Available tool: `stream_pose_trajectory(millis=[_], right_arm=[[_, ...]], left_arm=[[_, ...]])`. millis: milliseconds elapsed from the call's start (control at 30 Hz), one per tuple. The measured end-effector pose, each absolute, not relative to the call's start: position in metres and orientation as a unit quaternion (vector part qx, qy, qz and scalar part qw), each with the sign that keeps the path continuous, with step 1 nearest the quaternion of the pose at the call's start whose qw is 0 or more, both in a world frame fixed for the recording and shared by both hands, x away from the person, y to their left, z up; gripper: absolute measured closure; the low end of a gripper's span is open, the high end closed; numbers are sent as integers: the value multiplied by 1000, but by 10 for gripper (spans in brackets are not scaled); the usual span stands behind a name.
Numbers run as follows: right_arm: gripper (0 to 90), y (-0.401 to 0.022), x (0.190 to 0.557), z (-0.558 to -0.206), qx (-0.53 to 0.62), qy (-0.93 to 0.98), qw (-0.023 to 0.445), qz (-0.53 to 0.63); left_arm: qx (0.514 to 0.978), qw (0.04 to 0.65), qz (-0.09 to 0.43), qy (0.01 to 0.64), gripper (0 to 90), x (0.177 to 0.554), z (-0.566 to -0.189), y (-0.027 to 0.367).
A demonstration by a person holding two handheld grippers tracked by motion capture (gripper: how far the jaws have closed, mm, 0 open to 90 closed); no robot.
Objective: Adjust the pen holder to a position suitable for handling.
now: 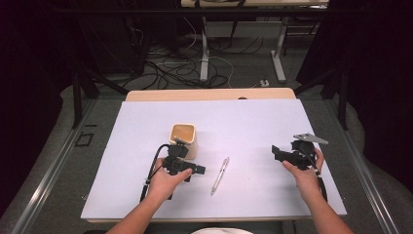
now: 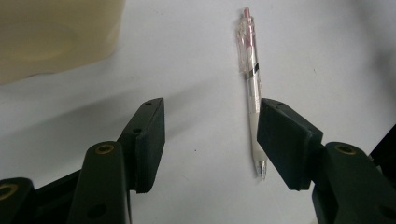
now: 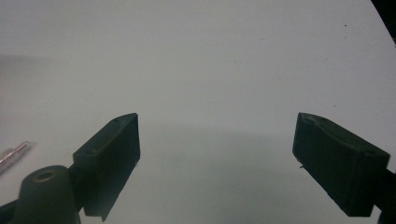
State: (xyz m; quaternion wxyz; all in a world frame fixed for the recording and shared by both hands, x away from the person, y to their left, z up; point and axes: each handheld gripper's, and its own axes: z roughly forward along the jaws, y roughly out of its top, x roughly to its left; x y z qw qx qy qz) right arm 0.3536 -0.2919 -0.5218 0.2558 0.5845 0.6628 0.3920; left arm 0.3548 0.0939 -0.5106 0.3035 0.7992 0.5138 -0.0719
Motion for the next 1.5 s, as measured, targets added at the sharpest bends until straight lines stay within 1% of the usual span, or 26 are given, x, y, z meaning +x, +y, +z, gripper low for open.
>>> stream_pose_trajectory(millis=[333,567,700,1100,1267,1500], right_arm=[[145,-292,353,-522,584,663,255,392],[145,-291,353,-522,584,664,254,392],[145,-291,353,-522,584,664,254,392],[145,-291,353,-522,585,664,253,392],[145,-291,353,-522,584,664,253,392],[144,-291,353,-522,585,664,251,392]], left_arm=[[809,282,-85,509,469,353,-520,71],[816,268,-105,502,516,351,-526,55],[819,264,-105,499,544,350,-527,48],[825,250,-114,493,628,349,-532,38],[827,244,-120,491,641,349,-534,34],[829,240,-115,491,677,348,-535,32]])
